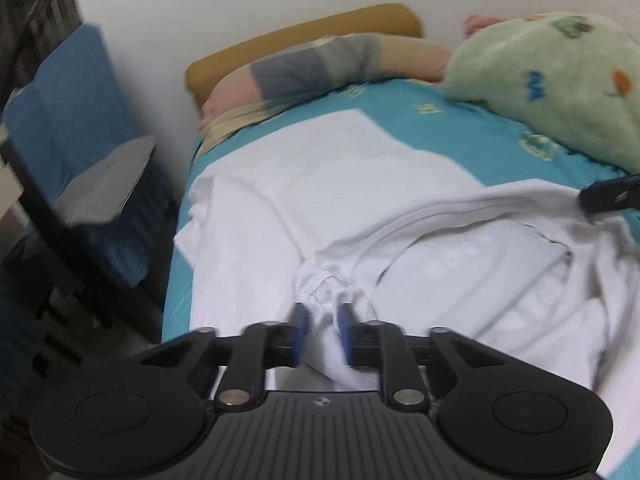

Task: Fold clothes

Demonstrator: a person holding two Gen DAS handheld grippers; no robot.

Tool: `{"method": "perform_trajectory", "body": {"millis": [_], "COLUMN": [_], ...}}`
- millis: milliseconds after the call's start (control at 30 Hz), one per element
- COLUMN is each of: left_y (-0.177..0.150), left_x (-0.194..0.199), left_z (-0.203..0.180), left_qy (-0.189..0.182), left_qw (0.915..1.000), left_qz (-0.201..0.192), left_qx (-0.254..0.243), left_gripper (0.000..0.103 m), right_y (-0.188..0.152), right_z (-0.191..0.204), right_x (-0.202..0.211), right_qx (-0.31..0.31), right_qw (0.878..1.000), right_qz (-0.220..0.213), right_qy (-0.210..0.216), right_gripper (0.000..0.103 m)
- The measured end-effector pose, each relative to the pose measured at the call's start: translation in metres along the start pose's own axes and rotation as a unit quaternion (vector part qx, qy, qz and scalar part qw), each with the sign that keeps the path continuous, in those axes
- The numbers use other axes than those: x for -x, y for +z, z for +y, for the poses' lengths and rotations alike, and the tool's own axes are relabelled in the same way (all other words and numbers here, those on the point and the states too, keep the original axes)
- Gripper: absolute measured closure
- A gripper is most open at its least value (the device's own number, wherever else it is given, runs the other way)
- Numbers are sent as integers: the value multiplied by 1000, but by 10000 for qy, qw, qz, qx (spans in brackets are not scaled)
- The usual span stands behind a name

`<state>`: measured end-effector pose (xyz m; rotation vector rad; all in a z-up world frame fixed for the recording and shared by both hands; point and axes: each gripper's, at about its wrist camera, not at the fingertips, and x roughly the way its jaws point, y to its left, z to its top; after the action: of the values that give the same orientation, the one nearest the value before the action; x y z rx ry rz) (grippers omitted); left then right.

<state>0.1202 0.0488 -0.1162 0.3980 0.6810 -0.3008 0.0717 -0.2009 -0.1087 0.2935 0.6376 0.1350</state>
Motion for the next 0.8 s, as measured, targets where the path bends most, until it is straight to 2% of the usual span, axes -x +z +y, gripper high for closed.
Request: {"method": "perform_trajectory", "body": {"millis": [67, 133, 267, 300, 400, 467, 533, 567, 633, 700, 767, 800], "left_y": [0, 9, 21, 21, 17, 12, 9, 8, 12, 19, 25, 26], "left_x": [0, 14, 43, 45, 29, 11, -1, -3, 2, 15, 30, 33], "left_z": [4, 20, 58, 65, 71, 63, 54, 50, 41, 27, 12, 2], "left_qy": [55, -211, -625, -623, -372, -52, 102, 199, 445, 563, 658, 640], "left_qw": [9999, 9974, 9810, 9771, 9778, 9831, 9870, 9887, 9922, 9959, 9975, 9979], "left_qz": [-9, -125, -395, -364, 165, 573, 759, 773, 656, 359, 35, -85], "left_qx": [115, 671, 1795, 2000, 2057, 1737, 1416, 1266, 965, 612, 248, -3], "left_gripper": [99, 99, 100, 100, 99, 98, 97, 91, 83, 70, 50, 46], "right_y": [2, 3, 4, 5, 5, 4, 3, 2, 2, 2, 3, 3], "right_z": [-1, -3, -17, -23, -36, -40, -39, -39, -37, -34, -30, -28], "right_x": [3, 4, -2, -3, -8, -12, -13, -13, -11, -9, -8, -7], "right_qx": [-62, -96, -415, -591, -1085, -1211, -1221, -1209, -1172, -1101, -1004, -953], "right_qw": [9997, 9994, 9990, 9981, 9939, 9924, 9922, 9923, 9928, 9936, 9947, 9952], "right_qz": [-119, -182, -92, -65, 58, 116, 152, 155, 156, 139, 104, 84], "right_qy": [185, 276, 137, 138, 194, 202, 211, 213, 202, 190, 191, 193], "right_gripper": [76, 76, 75, 75, 75, 75, 75, 75, 75, 75, 75, 75]}}
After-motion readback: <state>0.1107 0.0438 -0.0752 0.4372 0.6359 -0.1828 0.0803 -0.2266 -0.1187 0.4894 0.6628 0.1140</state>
